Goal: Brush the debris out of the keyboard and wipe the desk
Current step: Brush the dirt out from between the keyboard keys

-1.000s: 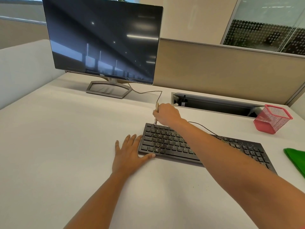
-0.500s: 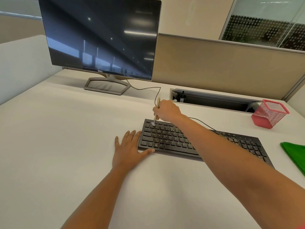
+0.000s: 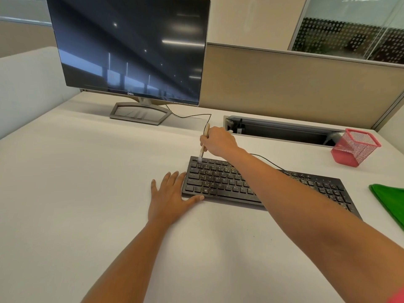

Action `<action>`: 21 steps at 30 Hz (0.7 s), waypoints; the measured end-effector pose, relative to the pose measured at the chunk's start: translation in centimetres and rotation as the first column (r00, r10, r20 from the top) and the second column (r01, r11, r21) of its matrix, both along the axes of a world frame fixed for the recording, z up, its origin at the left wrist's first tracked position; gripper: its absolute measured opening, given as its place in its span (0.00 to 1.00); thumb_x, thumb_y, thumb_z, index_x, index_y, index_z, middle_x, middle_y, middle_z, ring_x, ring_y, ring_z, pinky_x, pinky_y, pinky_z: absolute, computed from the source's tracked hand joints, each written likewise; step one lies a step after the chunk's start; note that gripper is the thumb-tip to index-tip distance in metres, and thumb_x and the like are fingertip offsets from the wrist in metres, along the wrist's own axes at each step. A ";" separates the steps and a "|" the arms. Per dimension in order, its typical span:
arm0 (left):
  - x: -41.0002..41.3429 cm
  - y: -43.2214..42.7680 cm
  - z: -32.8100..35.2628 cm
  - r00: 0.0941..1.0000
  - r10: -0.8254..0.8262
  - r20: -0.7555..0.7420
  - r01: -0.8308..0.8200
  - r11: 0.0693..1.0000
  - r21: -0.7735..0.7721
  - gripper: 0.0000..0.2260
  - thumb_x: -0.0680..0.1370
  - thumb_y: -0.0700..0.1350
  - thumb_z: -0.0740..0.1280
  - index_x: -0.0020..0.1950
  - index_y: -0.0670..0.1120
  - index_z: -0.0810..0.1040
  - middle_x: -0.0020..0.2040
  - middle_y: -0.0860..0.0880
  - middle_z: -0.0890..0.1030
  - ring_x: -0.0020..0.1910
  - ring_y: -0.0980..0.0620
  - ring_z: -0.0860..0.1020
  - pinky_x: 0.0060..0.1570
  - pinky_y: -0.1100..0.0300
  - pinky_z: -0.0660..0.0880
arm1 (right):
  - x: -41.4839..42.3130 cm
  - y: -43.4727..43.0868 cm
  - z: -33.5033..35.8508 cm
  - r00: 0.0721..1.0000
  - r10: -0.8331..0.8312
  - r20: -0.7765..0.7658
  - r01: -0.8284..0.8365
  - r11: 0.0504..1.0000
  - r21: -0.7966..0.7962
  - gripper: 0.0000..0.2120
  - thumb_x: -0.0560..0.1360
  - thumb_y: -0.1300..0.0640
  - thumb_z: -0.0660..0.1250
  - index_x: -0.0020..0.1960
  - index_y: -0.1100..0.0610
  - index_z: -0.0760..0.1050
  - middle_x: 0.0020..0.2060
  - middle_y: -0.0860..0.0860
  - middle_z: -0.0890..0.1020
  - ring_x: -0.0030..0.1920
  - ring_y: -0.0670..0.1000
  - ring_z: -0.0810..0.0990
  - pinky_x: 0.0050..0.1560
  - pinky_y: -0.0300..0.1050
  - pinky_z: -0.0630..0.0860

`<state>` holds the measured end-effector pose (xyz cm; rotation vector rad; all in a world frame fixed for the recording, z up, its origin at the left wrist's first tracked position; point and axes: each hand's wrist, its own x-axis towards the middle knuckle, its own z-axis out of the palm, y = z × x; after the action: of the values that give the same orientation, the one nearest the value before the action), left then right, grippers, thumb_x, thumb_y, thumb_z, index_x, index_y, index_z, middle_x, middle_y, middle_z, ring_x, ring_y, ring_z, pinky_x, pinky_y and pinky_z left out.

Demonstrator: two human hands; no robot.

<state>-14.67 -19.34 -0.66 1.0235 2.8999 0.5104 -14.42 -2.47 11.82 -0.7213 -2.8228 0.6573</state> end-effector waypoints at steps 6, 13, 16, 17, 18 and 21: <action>0.0 0.1 0.1 1.000 -0.004 0.003 0.004 1.000 0.005 0.48 0.61 0.79 0.38 0.76 0.55 0.54 0.76 0.55 0.57 0.76 0.55 0.49 0.73 0.43 0.43 | 0.2 -0.5 -0.5 0.995 0.098 0.029 -0.096 0.993 -0.067 0.19 0.79 0.49 0.58 0.52 0.62 0.80 0.47 0.57 0.82 0.45 0.56 0.79 0.47 0.49 0.74; 0.0 0.0 0.0 1.000 -0.001 0.002 0.001 1.000 0.015 0.48 0.61 0.79 0.39 0.76 0.55 0.55 0.76 0.55 0.57 0.76 0.55 0.49 0.73 0.43 0.43 | 0.4 -1.0 1.1 0.991 0.106 0.087 -0.126 0.952 0.277 0.14 0.80 0.52 0.56 0.45 0.60 0.73 0.40 0.53 0.74 0.41 0.55 0.74 0.41 0.45 0.66; 0.0 0.0 0.0 1.000 -0.003 -0.003 0.003 1.000 0.015 0.49 0.61 0.79 0.38 0.76 0.55 0.55 0.76 0.54 0.57 0.76 0.54 0.49 0.73 0.43 0.43 | 0.2 -1.1 0.8 0.990 0.130 0.046 -0.134 0.985 0.113 0.19 0.80 0.49 0.56 0.47 0.64 0.77 0.36 0.52 0.73 0.40 0.54 0.72 0.40 0.45 0.65; 0.0 0.0 0.0 1.000 -0.003 -0.003 0.003 1.000 0.016 0.49 0.61 0.79 0.38 0.76 0.55 0.55 0.76 0.54 0.57 0.76 0.54 0.49 0.73 0.43 0.43 | 0.3 -1.0 0.6 0.990 0.134 0.046 -0.137 0.988 0.071 0.20 0.80 0.48 0.57 0.49 0.64 0.78 0.36 0.52 0.74 0.40 0.54 0.72 0.40 0.45 0.65; 0.0 0.0 0.0 1.000 -0.002 -0.002 0.002 1.000 0.015 0.49 0.61 0.79 0.38 0.76 0.55 0.55 0.76 0.54 0.57 0.76 0.54 0.50 0.73 0.43 0.43 | 0.5 -0.9 0.5 0.990 0.134 0.054 -0.137 0.988 0.065 0.19 0.80 0.48 0.57 0.49 0.63 0.78 0.37 0.52 0.74 0.41 0.54 0.72 0.41 0.45 0.65; 0.0 0.0 0.0 1.000 -0.002 -0.002 0.002 1.000 0.010 0.49 0.61 0.79 0.38 0.76 0.55 0.55 0.76 0.55 0.57 0.76 0.55 0.49 0.73 0.43 0.44 | 1.0 -0.4 0.4 0.985 0.121 0.123 -0.143 0.971 0.192 0.17 0.80 0.50 0.57 0.49 0.62 0.76 0.41 0.54 0.75 0.43 0.55 0.74 0.42 0.45 0.66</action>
<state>-14.63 -19.33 -0.64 1.0285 2.9005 0.5250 -13.45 -2.83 12.26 -0.5544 -3.0022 0.3518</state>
